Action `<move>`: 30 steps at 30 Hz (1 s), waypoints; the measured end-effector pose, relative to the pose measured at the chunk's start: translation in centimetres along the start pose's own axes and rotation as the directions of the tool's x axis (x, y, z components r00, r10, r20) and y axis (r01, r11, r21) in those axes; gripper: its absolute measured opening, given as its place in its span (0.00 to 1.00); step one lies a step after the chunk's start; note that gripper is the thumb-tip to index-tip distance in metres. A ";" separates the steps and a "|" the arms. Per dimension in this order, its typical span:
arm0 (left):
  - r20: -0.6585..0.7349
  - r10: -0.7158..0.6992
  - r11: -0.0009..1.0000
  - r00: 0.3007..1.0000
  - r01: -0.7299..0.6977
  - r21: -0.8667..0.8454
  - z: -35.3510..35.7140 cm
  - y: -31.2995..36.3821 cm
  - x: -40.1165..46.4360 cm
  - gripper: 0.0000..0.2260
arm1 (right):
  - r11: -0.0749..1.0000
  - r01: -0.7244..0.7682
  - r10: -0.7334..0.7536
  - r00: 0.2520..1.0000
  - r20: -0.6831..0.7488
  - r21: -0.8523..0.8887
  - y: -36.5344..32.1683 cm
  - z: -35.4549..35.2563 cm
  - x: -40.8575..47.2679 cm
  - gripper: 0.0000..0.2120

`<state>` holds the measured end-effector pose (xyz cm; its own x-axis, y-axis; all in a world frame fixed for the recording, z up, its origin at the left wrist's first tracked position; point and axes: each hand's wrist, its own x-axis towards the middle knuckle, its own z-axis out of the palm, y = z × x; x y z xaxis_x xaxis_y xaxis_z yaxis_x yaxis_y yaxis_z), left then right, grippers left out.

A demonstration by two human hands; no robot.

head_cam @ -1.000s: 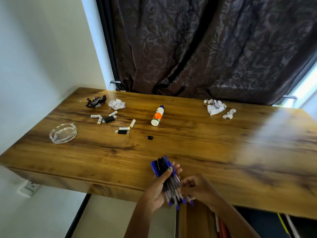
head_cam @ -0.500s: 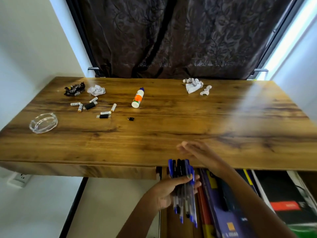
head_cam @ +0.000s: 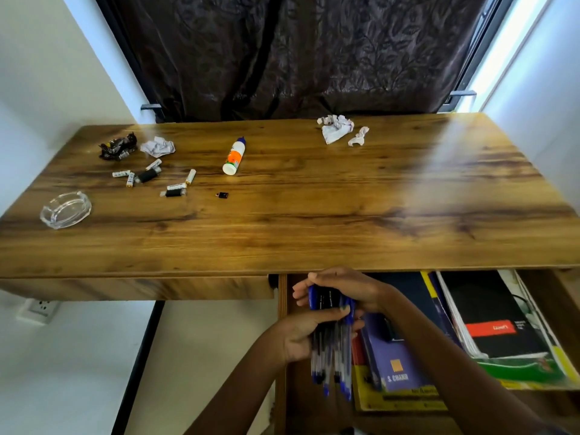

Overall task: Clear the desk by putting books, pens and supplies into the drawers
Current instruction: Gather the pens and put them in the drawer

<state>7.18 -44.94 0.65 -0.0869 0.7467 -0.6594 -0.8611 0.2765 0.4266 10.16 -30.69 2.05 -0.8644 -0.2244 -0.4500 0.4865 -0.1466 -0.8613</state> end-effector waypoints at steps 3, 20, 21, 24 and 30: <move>-0.009 -0.010 1.000 1.000 0.010 0.000 0.0 -0.3 0.6 0.12 | 1.000 -0.024 0.024 1.000 0.003 0.017 0.0 -0.4 -0.3 0.21; -0.456 0.029 0.995 0.890 0.018 0.097 -3.5 -3.9 5.2 0.09 | 0.958 -0.121 0.232 0.859 -0.456 0.261 10.5 0.9 -0.6 0.17; -0.459 0.014 0.994 0.889 0.040 0.106 -3.5 -4.2 5.5 0.07 | 0.953 -0.133 0.247 0.862 -0.443 0.274 10.7 0.9 -0.5 0.15; -0.489 -0.004 0.985 0.872 0.089 0.151 -3.3 -5.2 6.2 0.05 | 0.948 -0.210 0.296 0.856 -0.424 0.238 11.4 1.3 -0.1 0.13; -0.589 0.059 0.978 0.806 0.071 0.194 -3.6 -6.3 7.6 0.09 | 0.956 -0.277 0.282 0.795 -0.536 0.092 11.8 1.3 1.0 0.14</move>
<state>10.17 -43.23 -9.29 -0.4158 0.2614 -0.8711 -0.7512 0.4412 0.4909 15.24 -33.89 -8.23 -0.6184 0.2967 -0.7277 0.7168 -0.1666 -0.6771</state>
